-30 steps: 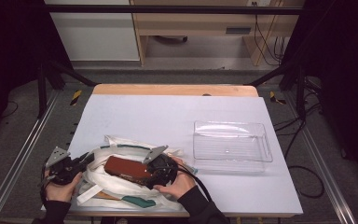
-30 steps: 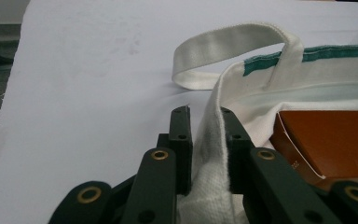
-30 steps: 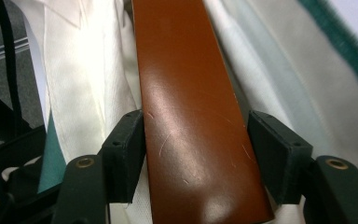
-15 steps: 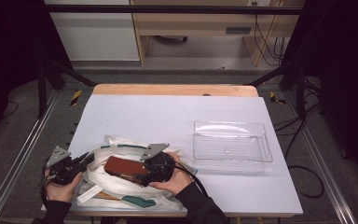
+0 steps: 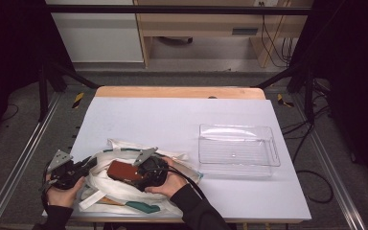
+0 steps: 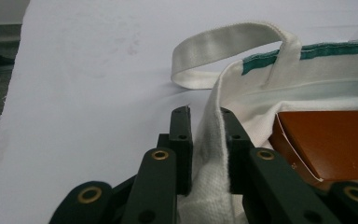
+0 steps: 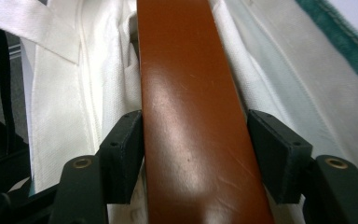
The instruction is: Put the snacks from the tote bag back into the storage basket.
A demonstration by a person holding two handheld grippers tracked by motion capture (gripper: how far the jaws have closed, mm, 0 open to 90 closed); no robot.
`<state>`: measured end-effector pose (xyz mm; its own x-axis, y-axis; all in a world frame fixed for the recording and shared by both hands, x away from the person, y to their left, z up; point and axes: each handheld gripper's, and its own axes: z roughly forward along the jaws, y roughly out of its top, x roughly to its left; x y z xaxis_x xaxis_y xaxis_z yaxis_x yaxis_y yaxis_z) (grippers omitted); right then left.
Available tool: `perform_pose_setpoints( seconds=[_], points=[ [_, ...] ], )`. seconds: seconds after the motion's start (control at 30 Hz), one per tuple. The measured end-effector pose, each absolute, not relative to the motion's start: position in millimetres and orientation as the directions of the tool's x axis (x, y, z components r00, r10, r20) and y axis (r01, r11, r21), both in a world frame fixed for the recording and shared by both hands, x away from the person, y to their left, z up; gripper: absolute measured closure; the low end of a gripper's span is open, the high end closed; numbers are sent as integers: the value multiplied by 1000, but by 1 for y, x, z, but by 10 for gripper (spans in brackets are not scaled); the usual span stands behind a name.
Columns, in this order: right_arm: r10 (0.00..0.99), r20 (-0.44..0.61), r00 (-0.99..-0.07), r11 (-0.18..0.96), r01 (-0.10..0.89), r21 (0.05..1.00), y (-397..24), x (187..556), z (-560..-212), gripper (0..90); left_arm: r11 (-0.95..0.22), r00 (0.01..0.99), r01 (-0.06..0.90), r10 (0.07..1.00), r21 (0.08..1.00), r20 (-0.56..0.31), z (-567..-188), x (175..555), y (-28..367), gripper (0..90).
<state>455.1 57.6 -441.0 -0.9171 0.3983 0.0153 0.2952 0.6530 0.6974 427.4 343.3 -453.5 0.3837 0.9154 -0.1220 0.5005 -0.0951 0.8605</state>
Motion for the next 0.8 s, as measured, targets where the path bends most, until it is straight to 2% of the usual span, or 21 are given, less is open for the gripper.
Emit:
perform_pose_setpoints(
  seconds=[0.1, 0.47, 0.8],
  points=[
    [385, 18, -923, 682, 297, 668, 64, 459, -445, 394, -96, 385, 500, 915, 860, -123, -453, 427, 343, 785],
    [362, 18, -932, 691, 281, 667, 62, 459, -440, 425, -97, 384, 497, 916, 862, -118, -453, 427, 344, 783],
    [364, -9, -932, 648, 246, 721, 50, 453, -405, 429, -98, 381, 497, 917, 862, -116, -453, 427, 344, 780]
  ],
)
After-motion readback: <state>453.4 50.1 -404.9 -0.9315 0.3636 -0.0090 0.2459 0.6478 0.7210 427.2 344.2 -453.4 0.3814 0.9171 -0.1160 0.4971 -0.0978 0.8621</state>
